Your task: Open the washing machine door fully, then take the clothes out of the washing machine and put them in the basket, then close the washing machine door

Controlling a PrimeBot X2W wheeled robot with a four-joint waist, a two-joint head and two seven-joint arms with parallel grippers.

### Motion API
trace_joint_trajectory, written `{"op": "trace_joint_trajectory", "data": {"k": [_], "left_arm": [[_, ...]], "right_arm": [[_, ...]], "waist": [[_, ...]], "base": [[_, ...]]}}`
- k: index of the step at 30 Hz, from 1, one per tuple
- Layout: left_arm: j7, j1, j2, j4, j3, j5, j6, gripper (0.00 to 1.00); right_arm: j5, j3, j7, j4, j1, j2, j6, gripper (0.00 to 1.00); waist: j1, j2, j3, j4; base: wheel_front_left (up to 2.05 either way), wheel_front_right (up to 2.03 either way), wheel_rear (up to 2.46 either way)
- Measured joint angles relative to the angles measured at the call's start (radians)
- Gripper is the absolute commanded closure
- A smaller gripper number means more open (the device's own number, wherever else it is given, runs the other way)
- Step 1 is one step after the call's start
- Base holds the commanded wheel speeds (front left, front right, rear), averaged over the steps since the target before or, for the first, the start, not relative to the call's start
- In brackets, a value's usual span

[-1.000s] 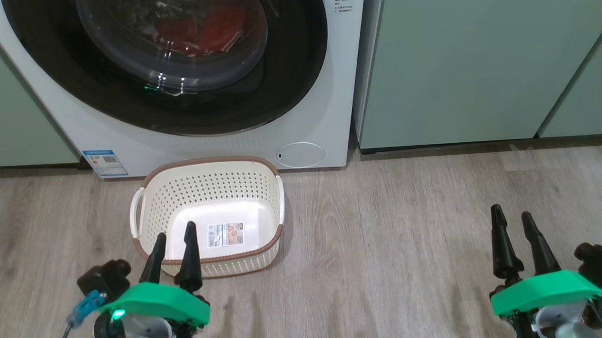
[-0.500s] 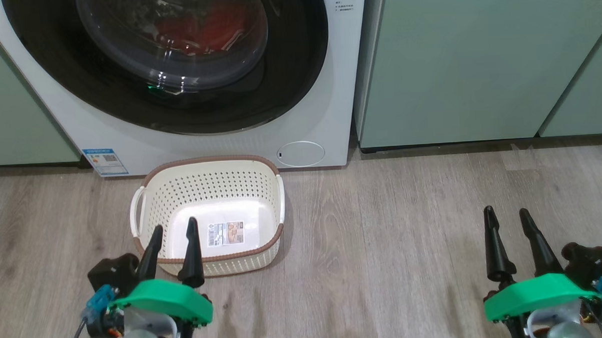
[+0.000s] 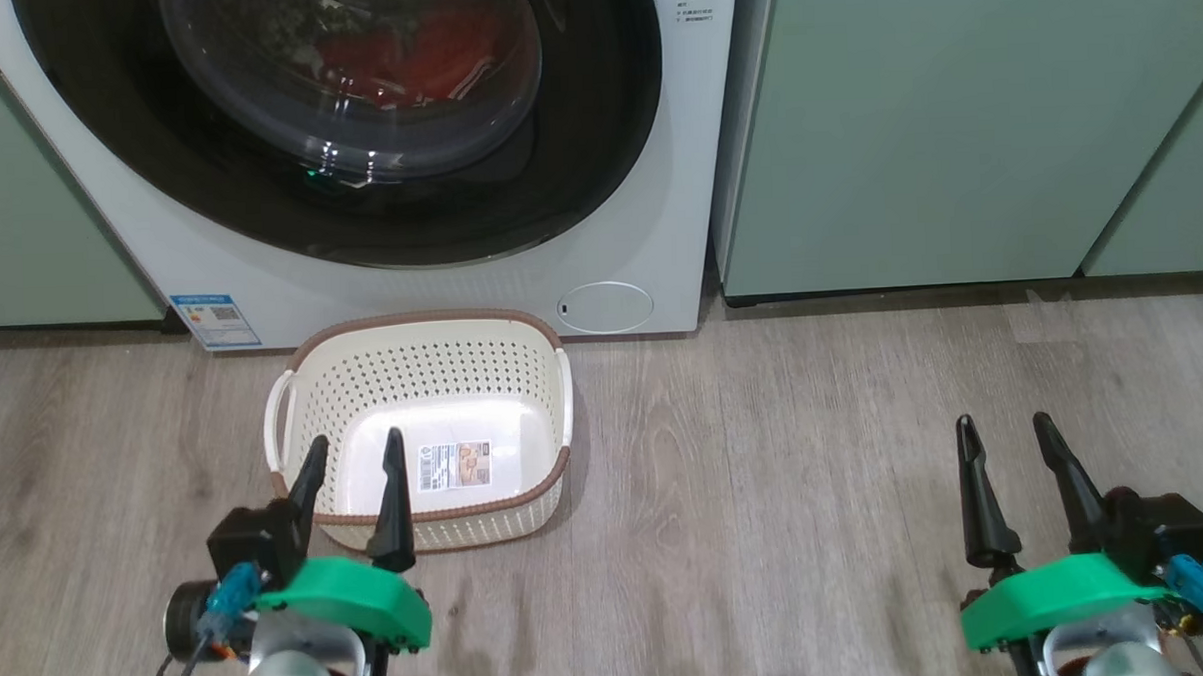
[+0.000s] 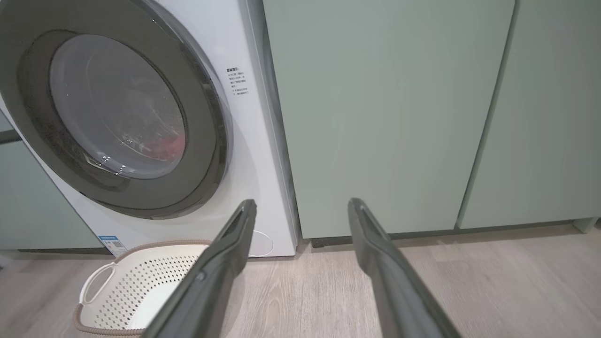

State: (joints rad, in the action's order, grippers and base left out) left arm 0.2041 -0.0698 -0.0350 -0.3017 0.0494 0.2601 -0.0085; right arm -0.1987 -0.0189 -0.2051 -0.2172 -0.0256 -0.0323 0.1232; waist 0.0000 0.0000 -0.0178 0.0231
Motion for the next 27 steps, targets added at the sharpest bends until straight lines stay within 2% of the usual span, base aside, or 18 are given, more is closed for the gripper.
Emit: {"op": "trace_joint_trajectory", "data": {"k": [16, 27], "left_arm": [[0.047, -0.032, -0.001, -0.06, 0.006, -0.122, 0.009, 0.0], [0.048, -0.035, -0.001, -0.07, 0.001, -0.1, 0.008, 0.0]], "right_arm": [[0.147, 0.006, -0.046, -0.001, -0.016, -0.003, 0.0, 0.0], [0.066, 0.017, -0.046, -0.029, -0.016, -0.003, 0.001, 0.0]], "waist": [[0.0, 0.0, 0.0, 0.006], [0.0, 0.0, 0.001, 0.009]], "base": [[0.0, 0.0, 0.0], [0.0, 0.0, 0.0]]}}
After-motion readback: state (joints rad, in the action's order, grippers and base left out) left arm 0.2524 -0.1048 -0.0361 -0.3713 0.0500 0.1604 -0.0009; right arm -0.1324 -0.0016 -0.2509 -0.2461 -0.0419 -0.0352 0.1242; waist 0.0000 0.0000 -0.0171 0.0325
